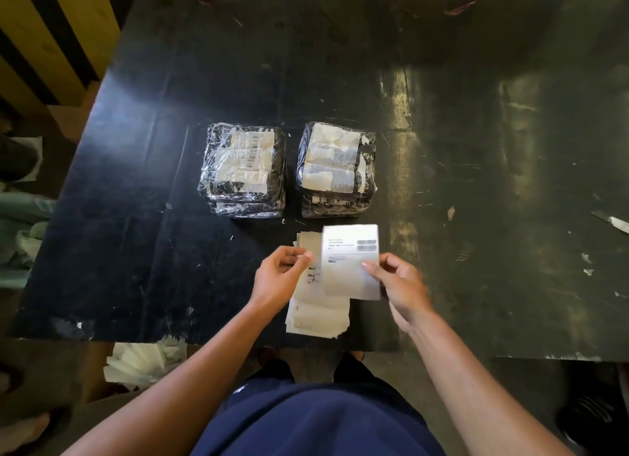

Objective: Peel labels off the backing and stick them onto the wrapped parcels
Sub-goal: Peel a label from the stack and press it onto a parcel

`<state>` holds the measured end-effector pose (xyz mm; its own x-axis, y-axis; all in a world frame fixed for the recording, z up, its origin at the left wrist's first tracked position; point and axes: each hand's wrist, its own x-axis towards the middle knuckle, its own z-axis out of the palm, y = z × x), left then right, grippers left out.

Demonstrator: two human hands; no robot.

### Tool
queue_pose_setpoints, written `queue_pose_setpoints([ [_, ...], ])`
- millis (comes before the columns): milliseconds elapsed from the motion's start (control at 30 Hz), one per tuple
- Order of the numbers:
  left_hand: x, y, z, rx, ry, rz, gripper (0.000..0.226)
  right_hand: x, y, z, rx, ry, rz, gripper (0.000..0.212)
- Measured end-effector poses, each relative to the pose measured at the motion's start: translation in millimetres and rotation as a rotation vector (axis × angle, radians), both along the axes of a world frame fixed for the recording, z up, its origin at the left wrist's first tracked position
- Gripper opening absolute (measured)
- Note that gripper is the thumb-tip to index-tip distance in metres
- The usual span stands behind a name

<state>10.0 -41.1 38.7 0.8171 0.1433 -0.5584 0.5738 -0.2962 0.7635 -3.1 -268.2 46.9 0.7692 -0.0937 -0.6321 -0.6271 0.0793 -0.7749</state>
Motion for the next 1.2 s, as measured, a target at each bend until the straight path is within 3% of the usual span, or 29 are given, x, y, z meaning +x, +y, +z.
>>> queue_pose_setpoints([
  [67,2,-5,25,-0.261,0.062,-0.006,0.050,0,13,16,0.022,-0.066,0.081,0.004],
  [133,3,-7,48,-0.409,0.040,0.024,0.051,0,24,31,0.023,-0.128,0.144,0.005],
  [267,7,-5,85,-0.400,-0.130,0.093,0.022,2,31,64,0.100,-0.228,0.184,0.014],
  [433,8,6,115,-0.424,-0.200,0.084,0.017,21,22,113,0.255,-0.348,0.138,0.024],
  [767,4,20,141,-0.456,-0.300,-0.002,0.043,40,17,166,0.278,-0.428,0.301,0.010],
  [1200,8,18,146,-0.473,-0.294,-0.034,0.048,40,15,168,0.267,-0.443,0.327,0.009],
])
